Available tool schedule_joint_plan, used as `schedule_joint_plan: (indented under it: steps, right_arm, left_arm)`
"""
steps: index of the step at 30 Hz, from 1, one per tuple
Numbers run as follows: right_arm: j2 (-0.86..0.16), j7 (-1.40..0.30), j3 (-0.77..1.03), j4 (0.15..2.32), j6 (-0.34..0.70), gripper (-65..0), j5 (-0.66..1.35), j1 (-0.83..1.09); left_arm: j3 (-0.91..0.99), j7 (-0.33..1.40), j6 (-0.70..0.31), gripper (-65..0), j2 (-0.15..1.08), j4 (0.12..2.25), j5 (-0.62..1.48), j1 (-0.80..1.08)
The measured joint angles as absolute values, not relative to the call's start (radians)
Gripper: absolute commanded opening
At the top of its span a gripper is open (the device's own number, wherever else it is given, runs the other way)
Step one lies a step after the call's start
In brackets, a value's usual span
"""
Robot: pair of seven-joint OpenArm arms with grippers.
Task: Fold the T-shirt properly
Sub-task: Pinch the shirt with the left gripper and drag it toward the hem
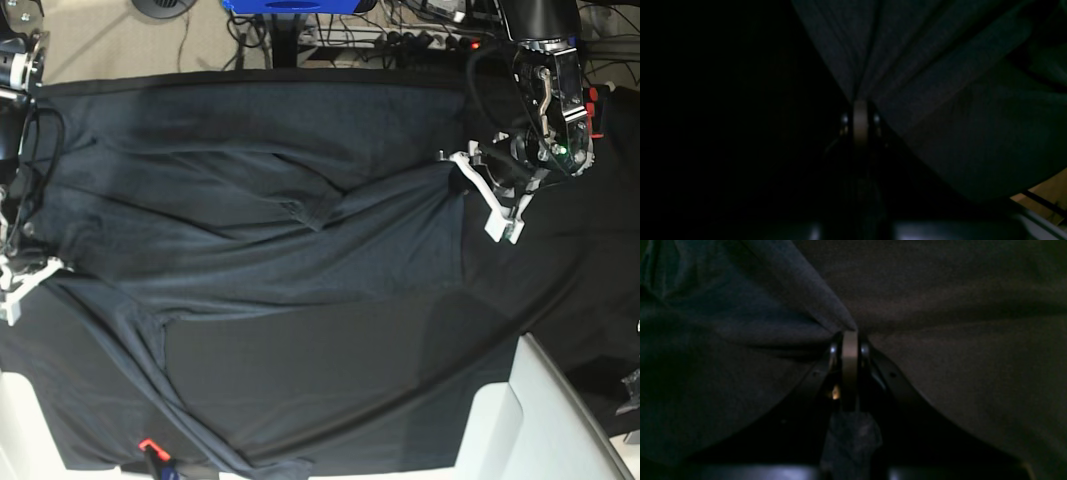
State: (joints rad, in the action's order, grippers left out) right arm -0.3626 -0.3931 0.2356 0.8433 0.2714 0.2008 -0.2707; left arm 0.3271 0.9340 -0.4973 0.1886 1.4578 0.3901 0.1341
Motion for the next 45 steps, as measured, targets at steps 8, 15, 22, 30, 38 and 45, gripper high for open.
schedule_joint_plan:
  steps: [8,15,22,30,38,45]
  right_arm:
    - [-0.363,-0.393,0.236,0.843,0.271,-64.4,0.201,-0.271]
    - [-0.362,-0.397,0.231,0.843,0.271,-64.4,0.199,-0.271]
    - [-0.363,-0.395,0.229,0.844,0.27,-64.4,0.201,-0.271]
    - [-0.363,-0.394,0.229,0.844,0.27,-64.4,0.201,-0.271]
    - [-0.363,-0.393,0.229,0.844,0.272,-64.4,0.201,-0.271]
    - [-0.363,-0.393,0.23,0.844,0.272,-64.4,0.201,-0.271]
  left_arm:
    - [0.334,1.002,-0.497,-33.4,0.194,1.541,0.382,0.134]
    - [0.484,1.008,-0.497,-33.6,0.22,1.557,0.376,0.109]
    - [0.51,0.998,-0.496,-33.7,0.272,1.219,0.328,-0.12]
    - [0.504,0.921,-0.5,-33.7,0.272,0.906,0.344,-0.332]
    - [0.39,0.849,-0.497,-33.9,0.274,0.684,0.341,-0.421]
    - [0.352,0.796,-0.498,-33.9,0.234,0.68,0.348,-0.424]
